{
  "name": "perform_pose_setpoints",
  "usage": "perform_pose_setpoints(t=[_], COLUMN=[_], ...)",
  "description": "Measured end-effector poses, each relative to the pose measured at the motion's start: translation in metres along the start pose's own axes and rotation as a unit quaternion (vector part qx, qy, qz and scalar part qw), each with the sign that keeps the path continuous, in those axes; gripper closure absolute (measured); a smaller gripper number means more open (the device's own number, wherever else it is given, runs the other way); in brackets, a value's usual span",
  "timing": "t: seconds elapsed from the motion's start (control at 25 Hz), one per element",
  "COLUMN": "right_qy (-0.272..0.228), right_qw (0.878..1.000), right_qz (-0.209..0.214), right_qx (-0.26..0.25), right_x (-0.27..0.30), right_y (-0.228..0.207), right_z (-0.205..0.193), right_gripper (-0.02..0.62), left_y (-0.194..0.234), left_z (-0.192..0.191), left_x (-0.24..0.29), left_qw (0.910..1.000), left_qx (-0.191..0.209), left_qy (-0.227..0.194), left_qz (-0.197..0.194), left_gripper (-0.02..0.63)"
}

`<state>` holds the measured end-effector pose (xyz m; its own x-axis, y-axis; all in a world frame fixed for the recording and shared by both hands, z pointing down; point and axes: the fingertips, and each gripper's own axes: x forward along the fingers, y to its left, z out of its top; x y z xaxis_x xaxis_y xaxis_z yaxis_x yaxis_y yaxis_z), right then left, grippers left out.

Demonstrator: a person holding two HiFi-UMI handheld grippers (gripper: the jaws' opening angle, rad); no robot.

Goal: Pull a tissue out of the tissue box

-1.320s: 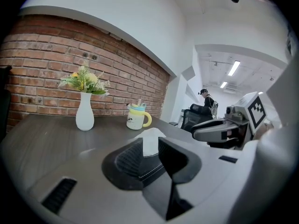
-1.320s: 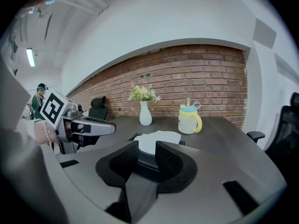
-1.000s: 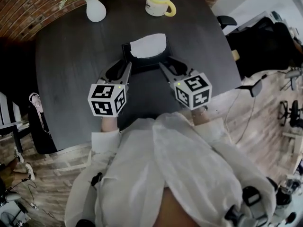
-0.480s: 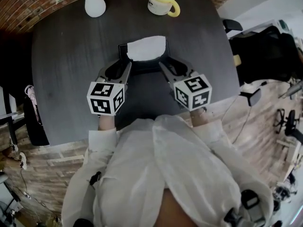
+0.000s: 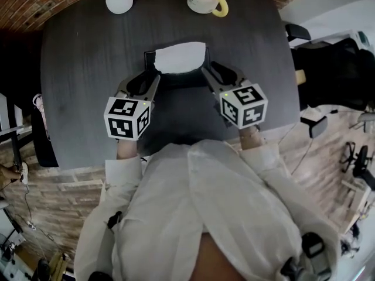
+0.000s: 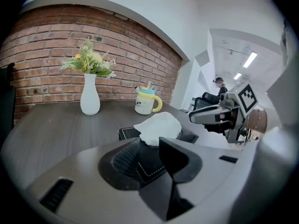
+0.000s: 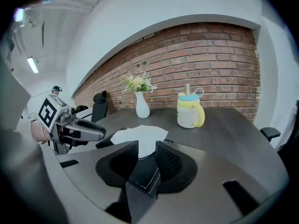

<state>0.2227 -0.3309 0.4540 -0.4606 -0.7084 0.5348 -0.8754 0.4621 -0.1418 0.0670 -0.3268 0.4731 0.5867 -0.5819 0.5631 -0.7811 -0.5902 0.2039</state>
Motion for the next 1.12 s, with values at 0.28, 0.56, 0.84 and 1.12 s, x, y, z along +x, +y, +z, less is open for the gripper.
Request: perform_pose_setpoints(t=[0.28, 0.56, 0.84, 1.12], right_qy=[0.004, 0.009, 0.01, 0.02], right_qw=[1.0, 1.0, 0.999, 0.997], right_qz=[0.015, 0.023, 0.049, 0.077], right_qx=[-0.005, -0.015, 0.003, 0.019], right_x=[0.012, 0.032, 0.05, 0.063], right_y=[-0.013, -0.026, -0.032, -0.032], right_z=[0.007, 0.017, 0.026, 0.025], right_gripper=[0.488, 0.482, 0.442, 0.425], left_y=[0.003, 0.002, 0.006, 0.009], left_z=[-0.008, -0.019, -0.017, -0.019], left_x=[0.005, 0.01, 0.014, 0.015], left_qw=[0.9994, 0.9969, 0.9975, 0.9965], left_qx=[0.018, 0.043, 0.037, 0.052], left_qy=[0.026, 0.064, 0.058, 0.062], left_qz=[0.017, 0.016, 0.015, 0.021], left_gripper=[0.474, 0.425, 0.425, 0.425])
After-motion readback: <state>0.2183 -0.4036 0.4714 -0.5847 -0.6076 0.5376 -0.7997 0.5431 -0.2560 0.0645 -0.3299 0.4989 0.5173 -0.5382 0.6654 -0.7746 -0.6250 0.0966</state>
